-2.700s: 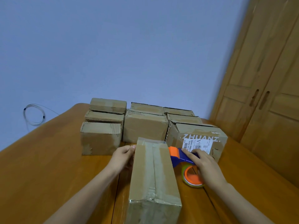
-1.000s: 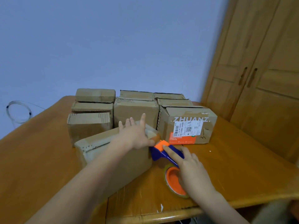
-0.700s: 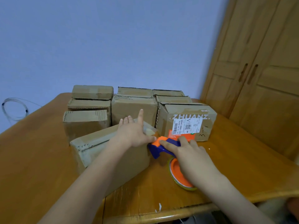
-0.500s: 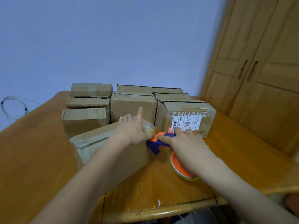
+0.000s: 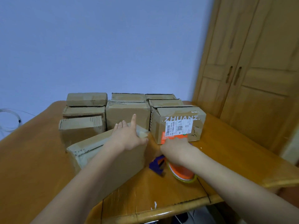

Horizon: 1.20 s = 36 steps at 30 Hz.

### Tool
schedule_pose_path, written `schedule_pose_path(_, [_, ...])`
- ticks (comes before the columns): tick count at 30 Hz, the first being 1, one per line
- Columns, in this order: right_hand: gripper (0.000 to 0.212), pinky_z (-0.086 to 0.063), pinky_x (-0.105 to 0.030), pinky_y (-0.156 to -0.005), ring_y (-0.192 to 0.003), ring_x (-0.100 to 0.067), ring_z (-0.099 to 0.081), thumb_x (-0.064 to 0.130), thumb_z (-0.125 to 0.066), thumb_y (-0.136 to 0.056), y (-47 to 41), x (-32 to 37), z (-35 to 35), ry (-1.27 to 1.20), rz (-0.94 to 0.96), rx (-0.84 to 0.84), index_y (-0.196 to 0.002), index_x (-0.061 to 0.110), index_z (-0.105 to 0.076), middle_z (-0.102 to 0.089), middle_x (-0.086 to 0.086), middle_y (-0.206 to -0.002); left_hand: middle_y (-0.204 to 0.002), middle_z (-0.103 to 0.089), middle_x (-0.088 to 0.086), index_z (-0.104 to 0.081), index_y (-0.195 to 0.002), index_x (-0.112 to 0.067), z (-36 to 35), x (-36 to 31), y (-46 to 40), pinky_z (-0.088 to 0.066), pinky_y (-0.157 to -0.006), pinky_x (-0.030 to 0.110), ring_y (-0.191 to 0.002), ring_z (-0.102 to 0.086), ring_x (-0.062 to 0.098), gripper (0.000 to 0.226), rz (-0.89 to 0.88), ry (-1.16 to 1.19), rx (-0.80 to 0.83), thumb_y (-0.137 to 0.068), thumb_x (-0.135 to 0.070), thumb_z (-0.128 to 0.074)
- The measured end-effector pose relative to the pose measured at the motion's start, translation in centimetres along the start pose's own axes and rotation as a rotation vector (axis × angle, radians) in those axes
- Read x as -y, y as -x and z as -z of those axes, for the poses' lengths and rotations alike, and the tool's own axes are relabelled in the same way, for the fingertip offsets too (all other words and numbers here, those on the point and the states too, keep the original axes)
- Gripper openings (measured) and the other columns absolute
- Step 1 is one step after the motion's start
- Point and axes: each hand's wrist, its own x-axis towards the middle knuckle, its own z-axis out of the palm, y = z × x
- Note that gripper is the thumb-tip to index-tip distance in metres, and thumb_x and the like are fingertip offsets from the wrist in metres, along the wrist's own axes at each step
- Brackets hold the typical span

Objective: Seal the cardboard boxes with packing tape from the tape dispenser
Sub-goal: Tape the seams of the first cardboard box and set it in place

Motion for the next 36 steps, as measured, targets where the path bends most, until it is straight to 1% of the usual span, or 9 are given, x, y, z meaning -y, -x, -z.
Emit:
schedule_pose_path(4, [0.071, -0.046, -0.036, -0.076, -0.104, -0.032, -0.055, -0.004, -0.036, -0.091, -0.4, -4.7, -2.8, -0.236, 0.082, -0.043, -0.138, 0.049, -0.041, -0.045, -0.007, -0.116, -0.158, -0.007, 0.022, 0.020, -0.150, -0.020, 0.0, 0.4, 0.0, -0.006, -0.119, 0.039, -0.148, -0.007, 0.032, 0.107, -0.036, 0.010, 0.014, -0.084, -0.068, -0.049])
schedule_pose_path(6, [0.081, -0.051, -0.035, -0.081, -0.098, -0.024, -0.055, -0.007, -0.039, -0.087, -1.3, -6.6, -4.6, -0.406, 0.086, -0.043, -0.137, 0.057, -0.036, -0.040, 0.000, -0.110, -0.159, -0.008, 0.020, 0.018, -0.150, -0.020, 0.2, 0.9, 0.1, -0.006, -0.119, 0.037, -0.148, -0.006, 0.030, 0.109, -0.079, 0.025, 0.027, -0.083, -0.067, -0.053])
schedule_pose_path(10, [0.078, -0.045, -0.032, -0.097, -0.120, -0.020, -0.051, -0.004, -0.057, -0.080, -3.4, -8.8, -8.1, -0.595, 0.079, -0.060, -0.138, 0.046, -0.043, -0.055, 0.006, -0.131, -0.160, -0.008, 0.013, 0.019, -0.150, -0.021, 1.3, 1.5, 1.2, -0.006, -0.117, 0.033, -0.148, -0.005, 0.026, 0.109, -0.207, 0.054, 0.095, -0.085, -0.058, -0.059])
schedule_pose_path(13, [0.071, -0.040, -0.030, -0.101, -0.129, -0.018, -0.044, 0.005, -0.070, -0.076, -4.4, -9.1, -9.6, -0.623, 0.007, -0.167, -0.137, 0.034, -0.050, -0.052, 0.007, -0.139, -0.161, -0.010, 0.009, 0.023, -0.149, -0.025, 2.0, 2.2, 1.6, 0.000, -0.118, 0.036, -0.148, -0.005, 0.021, 0.111, -0.291, 0.031, 0.180, -0.084, -0.055, -0.062])
schedule_pose_path(17, [0.064, -0.043, -0.040, -0.100, -0.130, -0.022, -0.045, 0.004, -0.052, -0.078, -5.0, -8.8, -10.6, -0.575, -0.068, -0.254, -0.132, 0.038, -0.053, -0.052, 0.007, -0.140, -0.161, -0.008, 0.001, 0.026, -0.147, -0.032, 2.5, 3.1, 2.1, 0.011, -0.118, 0.043, -0.148, -0.003, 0.013, 0.119, -0.379, -0.003, 0.240, -0.078, -0.058, -0.067])
schedule_pose_path(20, [0.068, -0.023, -0.045, -0.111, -0.136, -0.019, -0.033, 0.003, -0.046, -0.082, -4.7, -7.5, -9.5, -0.504, -0.115, -0.337, -0.141, 0.036, -0.041, -0.043, 0.010, -0.143, -0.160, 0.014, -0.003, 0.026, -0.147, -0.030, 2.4, 3.5, 2.7, 0.005, -0.120, 0.039, -0.146, 0.013, 0.009, 0.125, -0.392, -0.042, 0.191, -0.066, -0.083, -0.053])
schedule_pose_path(26, [0.068, -0.031, -0.017, -0.106, -0.123, 0.006, -0.036, -0.006, -0.045, -0.073, -3.1, -1.3, -6.8, -1.008, 0.220, -0.884, -0.133, 0.024, -0.054, -0.045, 0.020, -0.127, -0.159, 0.013, -0.008, 0.010, -0.152, -0.026, 0.0, 4.1, 3.9, 0.003, -0.117, 0.030, -0.146, 0.009, 0.006, 0.124, -0.351, -0.178, 0.005, -0.052, -0.097, -0.002])
schedule_pose_path(31, [0.079, -0.026, -0.018, -0.110, -0.133, -0.009, -0.038, -0.010, -0.045, -0.065, -4.3, 3.1, -7.6, -1.126, 0.360, -1.020, -0.135, 0.025, -0.052, -0.046, 0.010, -0.138, -0.160, 0.005, -0.011, 0.001, -0.154, -0.027, 0.1, 3.9, 3.9, 0.001, -0.117, 0.027, -0.146, 0.004, 0.003, 0.119, -0.336, -0.136, -0.020, -0.056, -0.094, -0.012])
schedule_pose_path(36, [0.089, -0.014, -0.018, -0.114, -0.141, -0.011, -0.026, -0.010, -0.047, -0.066, -5.7, 4.5, -9.2, -1.075, 0.287, -1.054, -0.139, 0.041, -0.041, -0.037, 0.022, -0.147, -0.160, 0.001, -0.013, -0.002, -0.153, -0.029, 0.1, 4.0, 3.6, 0.000, -0.117, 0.026, -0.145, 0.002, 0.001, 0.117, -0.342, -0.095, -0.004, -0.057, -0.093, -0.020])
